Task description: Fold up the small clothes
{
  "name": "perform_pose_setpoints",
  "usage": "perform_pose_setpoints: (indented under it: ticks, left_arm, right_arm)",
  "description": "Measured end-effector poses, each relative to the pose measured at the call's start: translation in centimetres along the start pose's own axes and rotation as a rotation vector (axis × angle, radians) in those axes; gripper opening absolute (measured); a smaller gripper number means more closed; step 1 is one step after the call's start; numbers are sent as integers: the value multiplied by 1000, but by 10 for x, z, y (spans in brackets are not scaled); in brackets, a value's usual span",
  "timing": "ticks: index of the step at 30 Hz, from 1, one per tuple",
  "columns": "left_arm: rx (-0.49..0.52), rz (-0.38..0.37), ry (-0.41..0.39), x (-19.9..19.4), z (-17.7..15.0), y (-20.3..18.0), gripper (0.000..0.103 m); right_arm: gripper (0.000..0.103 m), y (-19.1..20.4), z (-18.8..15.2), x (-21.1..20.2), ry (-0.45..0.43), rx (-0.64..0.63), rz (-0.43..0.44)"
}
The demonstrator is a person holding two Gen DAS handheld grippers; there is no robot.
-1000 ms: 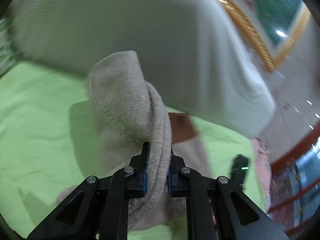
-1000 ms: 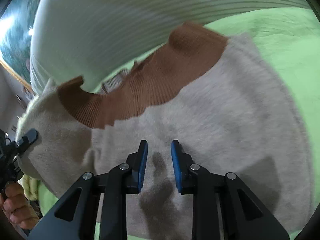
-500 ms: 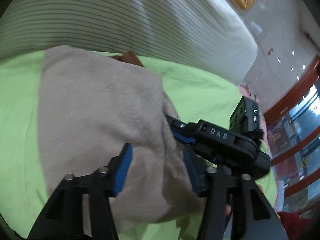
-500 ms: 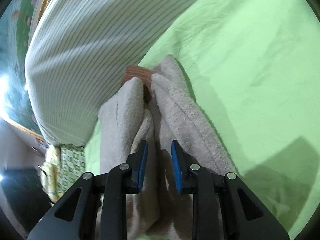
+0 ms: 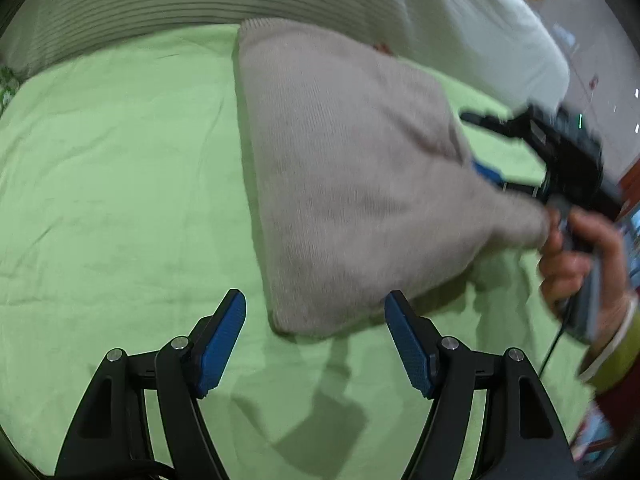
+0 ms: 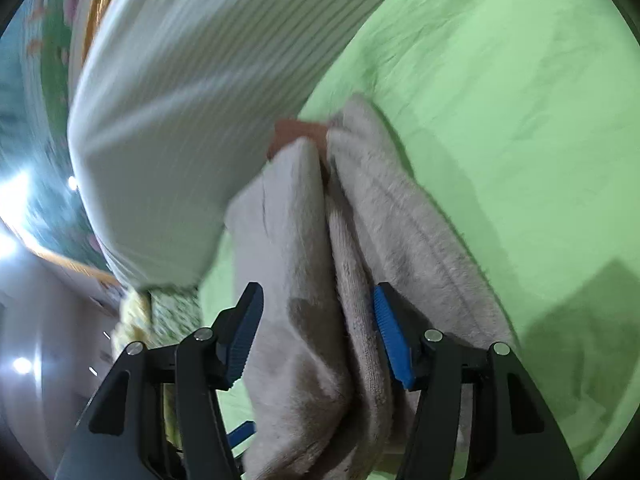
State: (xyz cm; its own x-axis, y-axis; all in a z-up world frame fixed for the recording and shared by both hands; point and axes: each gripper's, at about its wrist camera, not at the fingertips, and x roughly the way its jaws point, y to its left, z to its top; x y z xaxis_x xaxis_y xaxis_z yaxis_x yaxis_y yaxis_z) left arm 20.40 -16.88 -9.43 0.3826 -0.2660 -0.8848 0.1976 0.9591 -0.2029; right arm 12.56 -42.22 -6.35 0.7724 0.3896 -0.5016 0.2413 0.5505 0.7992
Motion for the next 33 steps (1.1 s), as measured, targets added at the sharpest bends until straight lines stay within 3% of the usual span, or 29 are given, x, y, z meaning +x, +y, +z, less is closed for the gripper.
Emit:
perform_pose_setpoints:
  ticks: [7,10,12,13,17,20,22,24,28,31,33]
  left_arm:
    - [65,145,-5,26,-7,-18,73]
    - [40,155,-5,31,-7,-17,71]
    - [37,147,-9,32,-6,-18,63]
    - [35,146,-10,31,-6,-19,58]
    - [-14,130,-6,31,0,-20,39]
    - [-54,105,-3,29,3,-17,35]
    - [-60,101,0,30,4,-17,33]
    - [-60,101,4,34,4,-17,32]
    - [-46,92,15,39,2,-19,32]
    - [-38,90,19,41,-1,-19,31]
    - [-52,83,24,42,0,-15,31]
  right_arm:
    - [60,39,-2,25,104,-228,-164]
    - [57,51,-5,35,145,-350,-230]
    - [27,58,-4,39,157,-436,-281]
    - [21,58,-2,38,165,-460,-294]
    - [15,93,12,21,90,-571,-250]
    - [14,119,22,-2,32,-681,-214]
    - [14,122,27,-7,27,-738,-236]
    - [14,109,33,-3,43,-751,-287]
    - [14,53,44,21,102,-644,-389]
    - [14,22,48,20,87,-534,-331]
    - [22,17,51,15,68,-479,-310]
